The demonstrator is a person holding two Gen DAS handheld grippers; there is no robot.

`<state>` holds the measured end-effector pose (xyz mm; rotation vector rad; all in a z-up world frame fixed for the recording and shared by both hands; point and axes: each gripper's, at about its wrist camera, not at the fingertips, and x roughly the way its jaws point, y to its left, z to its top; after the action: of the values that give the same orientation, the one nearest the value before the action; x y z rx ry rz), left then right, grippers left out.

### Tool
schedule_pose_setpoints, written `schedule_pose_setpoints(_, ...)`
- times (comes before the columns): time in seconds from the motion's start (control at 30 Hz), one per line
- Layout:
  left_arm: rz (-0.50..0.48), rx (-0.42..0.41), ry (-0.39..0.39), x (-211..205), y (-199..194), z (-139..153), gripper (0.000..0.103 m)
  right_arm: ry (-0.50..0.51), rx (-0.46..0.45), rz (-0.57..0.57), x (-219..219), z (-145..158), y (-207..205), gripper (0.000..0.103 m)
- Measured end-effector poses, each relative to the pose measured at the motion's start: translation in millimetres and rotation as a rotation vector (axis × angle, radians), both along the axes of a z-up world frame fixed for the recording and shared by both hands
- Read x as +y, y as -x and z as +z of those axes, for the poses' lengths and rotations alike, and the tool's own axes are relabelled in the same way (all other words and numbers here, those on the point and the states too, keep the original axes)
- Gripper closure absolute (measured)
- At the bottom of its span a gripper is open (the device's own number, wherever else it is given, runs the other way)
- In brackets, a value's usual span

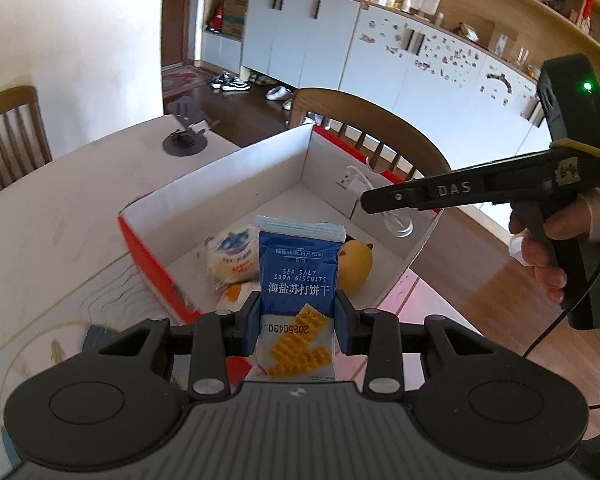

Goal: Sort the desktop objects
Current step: 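Carry the blue biscuit box and white USB cable into the red shoebox with both tools, then open both tools to drop the biscuit box and cable in the box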

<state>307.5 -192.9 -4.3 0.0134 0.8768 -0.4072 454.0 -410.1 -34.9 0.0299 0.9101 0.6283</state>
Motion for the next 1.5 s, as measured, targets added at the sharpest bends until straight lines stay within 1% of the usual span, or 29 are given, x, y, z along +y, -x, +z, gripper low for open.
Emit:
schedule_pose_setpoints(0.27,-0.081,0.029,-0.065,-22.6,-29.3,-7.0,0.068,0.027,0.024,-0.008,3.5,-15.2,-25.7,0.092)
schedule_pose_setpoints(0.5,-0.164,0.126,-0.071,-36.4,-59.3,-23.8,0.068,0.055,0.056,-0.004,9.9,-29.5,-47.5,0.092)
schedule_pose_setpoints(0.67,-0.207,0.165,-0.108,-46.3,-69.3,-36.7,0.068,0.075,0.094,-0.012,14.6,-42.7,-63.8,0.092)
schedule_pose_setpoints(0.8,-0.218,0.204,-0.101,-49.5,-76.2,-46.1,0.068,0.098,0.109,0.0,21.1,-49.9,-73.8,0.092)
schedule_pose_setpoints(0.9,-0.22,0.21,-0.138,-52.5,-81.9,-52.4,0.068,0.105,0.123,-0.001,25.0,-53.9,-82.1,0.092)
schedule_pose_setpoints(1.03,-0.219,0.235,-0.162,-52.5,-88.4,-60.6,0.068,0.126,0.138,-0.008,31.2,-61.2,-92.3,0.092)
schedule_pose_setpoints(1.17,-0.214,0.267,-0.14,-49.2,-92.1,-68.3,0.068,0.148,0.162,-0.021,37.9,-72.3,-101.8,0.092)
schedule_pose_setpoints(1.37,-0.223,0.289,-0.15,-52.3,-94.6,-78.0,0.068,0.182,0.199,-0.028,47.6,-87.5,-108.5,0.092)
schedule_pose_setpoints(1.5,-0.218,0.3,-0.135,-51.6,-96.9,-81.9,0.068,0.197,0.224,-0.027,52.2,-95.3,-110.2,0.092)
